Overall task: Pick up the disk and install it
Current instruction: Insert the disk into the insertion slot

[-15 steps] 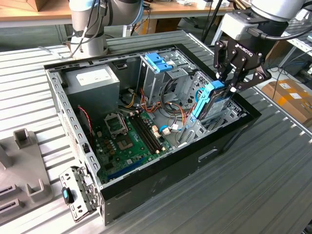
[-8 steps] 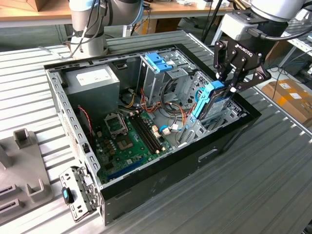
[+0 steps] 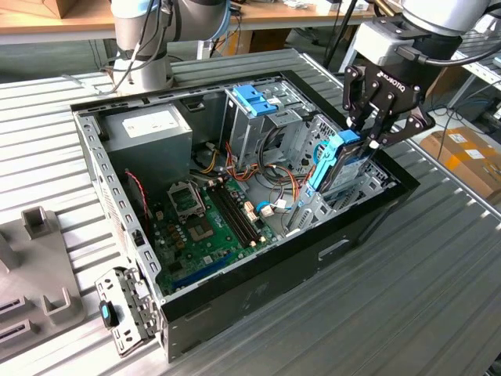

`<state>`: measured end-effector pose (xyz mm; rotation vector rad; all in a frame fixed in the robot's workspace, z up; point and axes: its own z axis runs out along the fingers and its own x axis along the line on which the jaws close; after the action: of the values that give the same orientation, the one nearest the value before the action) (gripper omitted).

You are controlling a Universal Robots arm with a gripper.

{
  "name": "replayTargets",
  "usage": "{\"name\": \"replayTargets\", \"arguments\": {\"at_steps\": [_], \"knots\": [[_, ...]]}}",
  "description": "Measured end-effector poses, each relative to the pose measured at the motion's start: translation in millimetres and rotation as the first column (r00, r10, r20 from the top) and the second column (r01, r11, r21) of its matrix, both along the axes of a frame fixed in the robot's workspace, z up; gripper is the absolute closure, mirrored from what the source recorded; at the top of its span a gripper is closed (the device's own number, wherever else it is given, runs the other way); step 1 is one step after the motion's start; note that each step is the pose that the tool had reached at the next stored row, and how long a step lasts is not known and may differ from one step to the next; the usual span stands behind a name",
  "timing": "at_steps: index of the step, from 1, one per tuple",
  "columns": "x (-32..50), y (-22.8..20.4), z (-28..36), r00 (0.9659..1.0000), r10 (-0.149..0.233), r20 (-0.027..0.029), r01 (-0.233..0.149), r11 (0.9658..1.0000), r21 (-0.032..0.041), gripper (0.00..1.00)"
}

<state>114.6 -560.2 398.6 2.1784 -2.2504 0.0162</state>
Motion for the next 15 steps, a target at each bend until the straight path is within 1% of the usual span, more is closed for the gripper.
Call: {"name": "replayTargets", "arguments": {"at_steps": [1,4,7,15], "knots": [[0.0,-0.1,-2.0,1.0000,0.000,0.0000,0.000,1.0000,-0.0001,0.65],[0.0,0.0,-10.9,1.0000,0.000,0.0012,0.000,1.0000,-0.0003,0.65],[0.0,0.0,-16.7,1.0000,0.000,0.0035,0.000,1.0000,-0.0003,0.65],[0.0,0.0,-18.7,1.0000,0.000,0.0037,0.000,1.0000,-0.0003,0.65]]}}
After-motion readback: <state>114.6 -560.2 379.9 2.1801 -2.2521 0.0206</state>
